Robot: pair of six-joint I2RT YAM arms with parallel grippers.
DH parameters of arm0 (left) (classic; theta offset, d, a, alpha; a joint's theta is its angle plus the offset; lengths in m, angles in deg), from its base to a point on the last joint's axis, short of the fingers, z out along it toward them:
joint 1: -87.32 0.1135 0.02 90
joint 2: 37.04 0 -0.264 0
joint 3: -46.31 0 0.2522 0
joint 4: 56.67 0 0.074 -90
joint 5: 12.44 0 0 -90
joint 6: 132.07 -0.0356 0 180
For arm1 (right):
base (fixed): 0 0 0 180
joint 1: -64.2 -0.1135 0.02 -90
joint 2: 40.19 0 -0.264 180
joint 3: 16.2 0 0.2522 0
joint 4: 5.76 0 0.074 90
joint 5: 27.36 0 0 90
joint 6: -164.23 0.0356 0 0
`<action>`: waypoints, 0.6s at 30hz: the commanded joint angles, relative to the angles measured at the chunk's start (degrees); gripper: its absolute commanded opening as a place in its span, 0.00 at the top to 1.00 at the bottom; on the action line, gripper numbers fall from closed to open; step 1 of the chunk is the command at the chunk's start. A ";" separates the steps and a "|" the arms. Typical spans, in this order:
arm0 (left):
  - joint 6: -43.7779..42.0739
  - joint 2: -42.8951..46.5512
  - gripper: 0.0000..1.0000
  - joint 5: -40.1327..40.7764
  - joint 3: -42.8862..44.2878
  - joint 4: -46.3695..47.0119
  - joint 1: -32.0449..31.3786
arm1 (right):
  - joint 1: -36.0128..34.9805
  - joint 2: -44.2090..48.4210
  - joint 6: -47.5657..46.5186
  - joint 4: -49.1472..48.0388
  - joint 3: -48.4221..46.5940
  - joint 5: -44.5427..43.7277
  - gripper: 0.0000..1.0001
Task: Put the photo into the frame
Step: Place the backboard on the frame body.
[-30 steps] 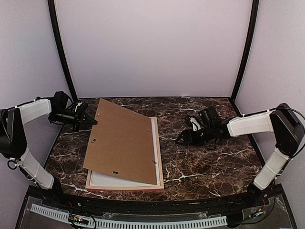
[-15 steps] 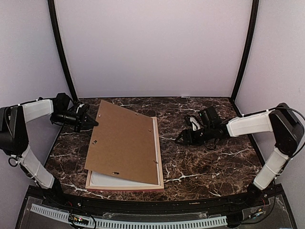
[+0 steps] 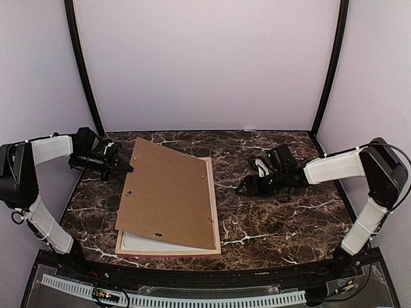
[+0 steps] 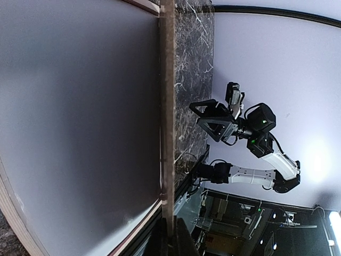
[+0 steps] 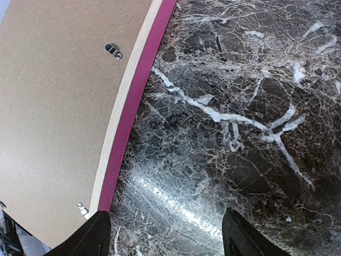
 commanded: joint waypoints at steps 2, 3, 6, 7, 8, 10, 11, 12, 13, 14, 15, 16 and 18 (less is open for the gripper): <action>0.05 0.41 1.00 -3.52 -1.18 -0.01 -1.00 | -0.40 -0.66 -0.77 -2.03 0.13 0.37 0.27; -0.17 0.20 1.00 -3.24 -1.44 0.13 -1.21 | -0.38 -0.66 -0.77 -1.95 0.15 0.37 0.27; -0.43 -0.36 1.00 -2.70 -1.87 0.74 -1.31 | -0.42 -0.71 -0.69 -1.89 0.02 0.41 0.27; -0.67 -0.45 0.99 -2.13 -1.84 0.63 -1.31 | -0.41 -0.73 -0.68 -1.86 -0.07 0.36 0.27; -0.82 -0.69 0.98 -1.97 -1.71 0.44 -1.32 | -0.40 -0.78 -0.64 -1.85 -0.11 0.36 0.27; -1.21 -1.04 0.95 -1.11 -1.20 -0.01 -1.36 | -0.36 -0.92 -0.60 -1.77 -0.28 0.44 0.27; -1.41 -1.21 0.94 -0.64 -1.02 -0.14 -1.34 | -0.41 -0.93 -0.57 -1.77 -0.37 0.44 0.27; -1.64 -1.27 0.92 -0.23 -0.74 -0.39 -1.32 | -0.36 -0.91 -0.64 -1.77 -0.38 0.44 0.27; -1.79 -1.53 0.90 0.13 -0.61 -0.55 -1.36 | -0.44 -0.93 -0.65 -1.77 -0.30 0.50 0.27; -2.02 -1.61 0.86 0.84 -0.41 -0.89 -1.33 | -0.43 -0.98 -0.68 -1.82 -0.29 0.51 0.27; -2.16 -1.82 0.84 1.32 -0.37 -1.11 -1.37 | -0.38 -0.99 -0.62 -1.77 -0.29 0.50 0.27; -2.29 -1.97 0.81 2.03 -0.31 -1.33 -1.33 | -0.40 -1.03 -0.54 -1.77 -0.29 0.45 0.27; -2.45 -2.34 0.74 2.79 -0.32 -1.45 -1.32 | -0.46 -1.18 -0.57 -1.78 -0.25 0.54 0.27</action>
